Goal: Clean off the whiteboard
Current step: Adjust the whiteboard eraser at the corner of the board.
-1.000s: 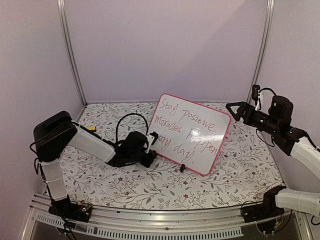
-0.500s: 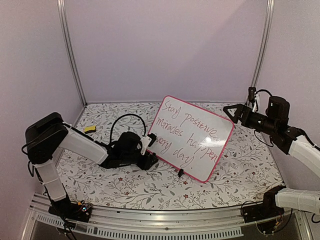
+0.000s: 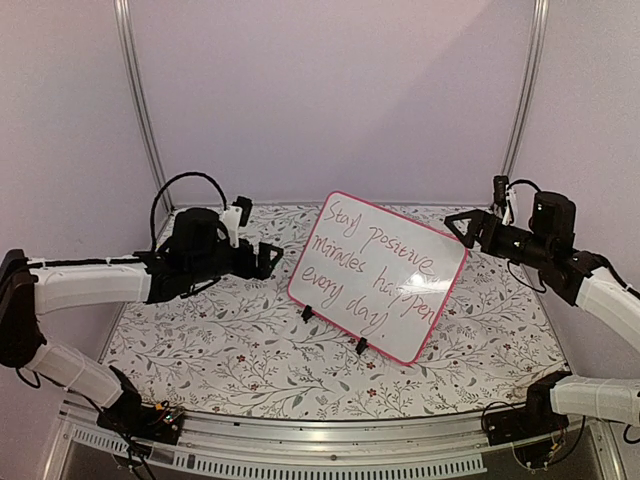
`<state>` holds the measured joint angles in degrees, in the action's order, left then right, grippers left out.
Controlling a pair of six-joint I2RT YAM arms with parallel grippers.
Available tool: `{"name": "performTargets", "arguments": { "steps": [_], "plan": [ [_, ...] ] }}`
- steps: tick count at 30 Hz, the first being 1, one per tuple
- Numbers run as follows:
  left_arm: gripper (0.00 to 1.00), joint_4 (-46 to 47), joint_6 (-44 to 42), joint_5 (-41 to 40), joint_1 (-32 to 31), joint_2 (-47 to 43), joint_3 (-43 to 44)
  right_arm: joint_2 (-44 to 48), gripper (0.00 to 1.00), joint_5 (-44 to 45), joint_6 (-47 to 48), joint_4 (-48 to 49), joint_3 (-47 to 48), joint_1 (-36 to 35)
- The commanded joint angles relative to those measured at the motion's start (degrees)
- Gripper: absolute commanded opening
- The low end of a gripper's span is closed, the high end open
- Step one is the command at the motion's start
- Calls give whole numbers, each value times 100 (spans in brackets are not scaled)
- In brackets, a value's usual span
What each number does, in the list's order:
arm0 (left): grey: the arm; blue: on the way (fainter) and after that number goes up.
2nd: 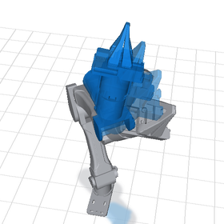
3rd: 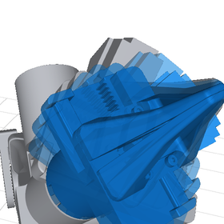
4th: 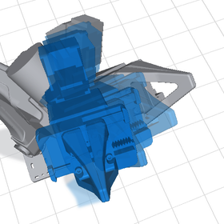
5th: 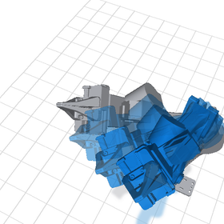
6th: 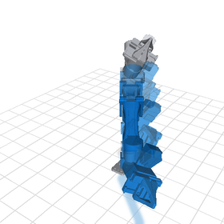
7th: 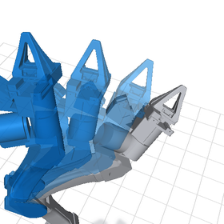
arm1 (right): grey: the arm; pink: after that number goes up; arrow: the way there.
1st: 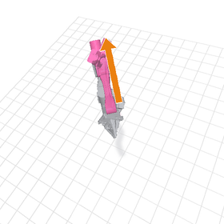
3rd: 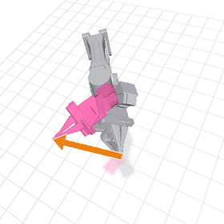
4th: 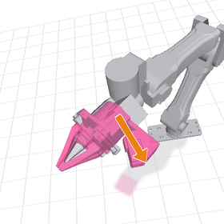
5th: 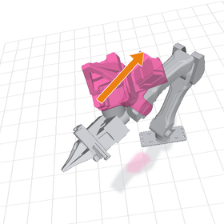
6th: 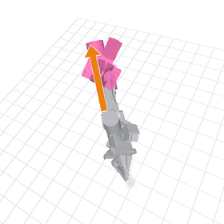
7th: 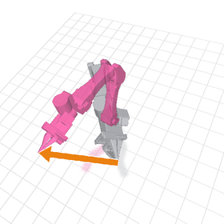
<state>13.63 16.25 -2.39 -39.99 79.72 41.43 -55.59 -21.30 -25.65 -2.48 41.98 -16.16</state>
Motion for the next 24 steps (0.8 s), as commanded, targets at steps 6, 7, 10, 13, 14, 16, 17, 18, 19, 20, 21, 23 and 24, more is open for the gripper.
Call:
{"name": "performTargets", "arguments": {
  "steps": [6, 7, 10, 13, 14, 16, 17, 18, 19, 20, 21, 23, 24],
  "plan": [
    [100, -3300, 303, -475, 1958, 441, 2428, -80, 99, 93, -5, -216, 326, -10],
    [100, -3467, 261, -436, 2190, 709, 2658, -97, 99, 134, 18, -248, 369, -10],
    [100, -3829, 261, -370, 2887, 1374, 3250, -178, 99, 292, 79, -374, 518, -9],
    [100, -4062, 460, -157, 3415, 2006, 3686, -288, 99, 268, 82, -427, 593, -2],
    [100, -4062, 533, -95, 3543, 2206, 3782, -329, 99, 259, 72, -428, 582, -8],
    [100, -4091, 684, 2, 3789, 2567, 3956, -416, 99, 204, 32, -374, 535, -9],
    [100, -4058, 739, 57, 3882, 2731, 4047, -452, 99, 149, 13, -361, 519, -6],
    [100, -3995, 780, 74, 3973, 2861, 4109, -479, 99, 106, 9, -351, 514, -9],
    [100, -3915, 815, 79, 3992, 3000, 4163, -534, 99, 86, 7, -345, 507, -5],
    [100, -3852, 843, 116, 4136, 3120, 4220, -554, 99, 78, 12, -336, 494, -5],
    [100, -3801, 877, 165, 4228, 3237, 4287, -572, 99, 87, 22, -318, 488, -6],
    [100, -3780, 958, 194, 4371, 3435, 4436, -613, 99, 76, 20, -291, 487, -9],
    [100, -3761, 982, 213, 4417, 3518, 4505, -638, 99, 60, 23, -292, 495, -2]
  ]
}}
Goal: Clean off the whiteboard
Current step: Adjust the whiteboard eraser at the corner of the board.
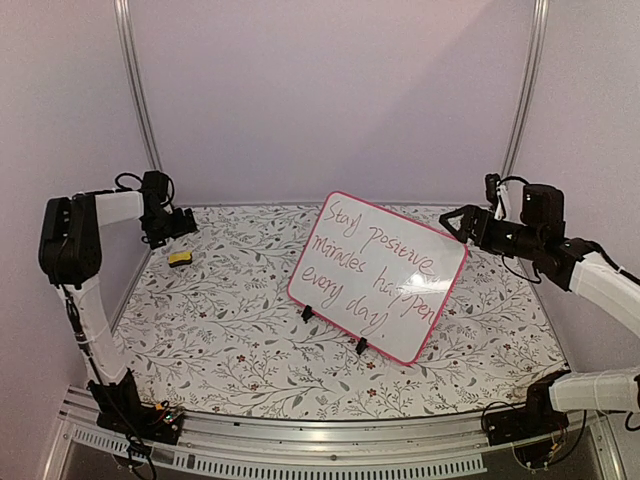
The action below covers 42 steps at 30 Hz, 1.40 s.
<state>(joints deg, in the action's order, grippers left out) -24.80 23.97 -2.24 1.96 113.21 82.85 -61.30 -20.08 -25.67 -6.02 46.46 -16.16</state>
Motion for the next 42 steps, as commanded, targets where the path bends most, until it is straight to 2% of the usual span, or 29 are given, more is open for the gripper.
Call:
{"name": "performTargets", "arguments": {
  "steps": [1, 12, 21, 33, 38, 42],
  "plan": [
    [100, 101, 210, 301, 262, 244, 424, -93, 99, -73, 20, 74, 55, -4],
    [100, -207, 70, -17, 401, 1105, 952, -141, 99, -27, 35, 77, 83, -3],
    [98, -172, 71, 617, 400, 1171, 745, 13, 99, 78, 34, 74, 20, -7],
    [88, 32, 178, 933, 290, 998, 169, 62, 99, 87, 57, 84, 3, -2],
    [80, 22, 175, 1010, 20, 857, 3, 30, 99, 83, 51, 110, 20, -10],
    [78, 135, 291, 1098, -180, 693, -272, 6, 99, 83, 56, 109, 29, -4]
  ]
}}
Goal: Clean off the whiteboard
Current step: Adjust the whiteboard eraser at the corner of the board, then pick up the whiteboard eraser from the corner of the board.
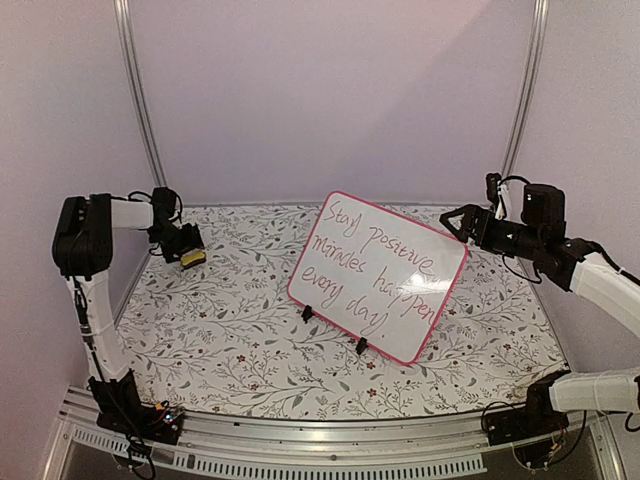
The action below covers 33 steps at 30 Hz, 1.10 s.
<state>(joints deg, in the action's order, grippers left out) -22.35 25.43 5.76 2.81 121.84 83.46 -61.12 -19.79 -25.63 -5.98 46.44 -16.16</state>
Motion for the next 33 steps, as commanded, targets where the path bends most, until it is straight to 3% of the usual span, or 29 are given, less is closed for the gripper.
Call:
{"name": "performTargets", "arguments": {
  "steps": [1, 12, 15, 21, 33],
  "plan": [
    [77, -72, 175, 308, -394, -204, -406, -21, 99, 47, 49, 106, 32, -9],
    [79, 148, 248, 429, -1174, -432, -665, -66, 99, 19, 40, 93, 41, -1],
    [80, 106, 217, 285, -1229, -466, -644, -50, 99, 36, 54, 88, 26, -10],
    [81, -390, 125, -843, -1213, -142, -169, -49, 99, 24, 49, 97, 6, -9],
    [76, -327, 506, -640, -1251, 284, 244, -22, 99, 37, 51, 88, -11, -8]
  ]
}}
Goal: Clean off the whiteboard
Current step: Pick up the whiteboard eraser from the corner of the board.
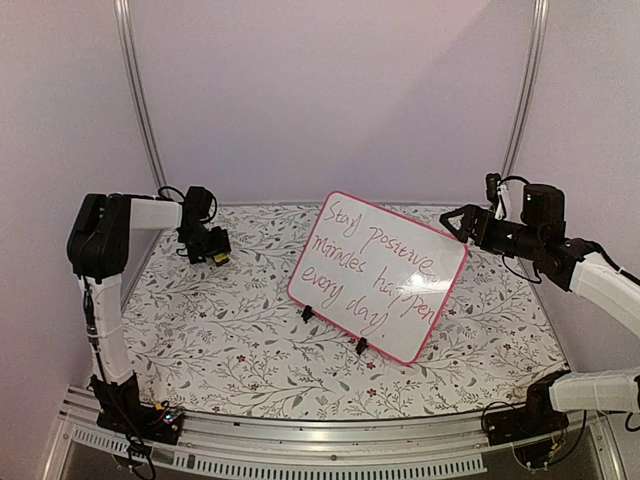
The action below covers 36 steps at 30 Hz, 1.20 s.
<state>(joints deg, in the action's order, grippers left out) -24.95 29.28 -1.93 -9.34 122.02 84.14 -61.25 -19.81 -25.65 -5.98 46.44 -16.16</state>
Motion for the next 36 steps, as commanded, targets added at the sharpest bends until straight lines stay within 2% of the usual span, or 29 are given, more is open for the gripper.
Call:
{"name": "performTargets", "arguments": {
  "steps": [1, 12, 18, 23, 25, 31, 36],
  "plan": [
    [75, -76, 122, 113, -47, 288, 215, -3, 99, 39, 58, 88, -12, -7],
    [44, -268, 72, -260, -50, 362, 392, 17, 99, 43, 42, 114, -64, -3],
    [34, -317, -43, -409, -44, 310, 296, 15, 99, 39, 42, 137, -82, -7],
    [19, -359, -240, -441, -63, 155, 270, 0, 99, 30, 35, 141, -87, -8],
    [16, -319, -377, -380, -88, 29, 242, 15, 99, 30, 40, 141, -91, -2],
    [15, 52, -996, -27, -278, -648, -99, 20, 99, 35, 34, 63, -50, -7],
    [14, 406, -1326, 840, -431, -1412, -432, 99, 99, 163, 72, -137, 124, -7]
  ]
}}
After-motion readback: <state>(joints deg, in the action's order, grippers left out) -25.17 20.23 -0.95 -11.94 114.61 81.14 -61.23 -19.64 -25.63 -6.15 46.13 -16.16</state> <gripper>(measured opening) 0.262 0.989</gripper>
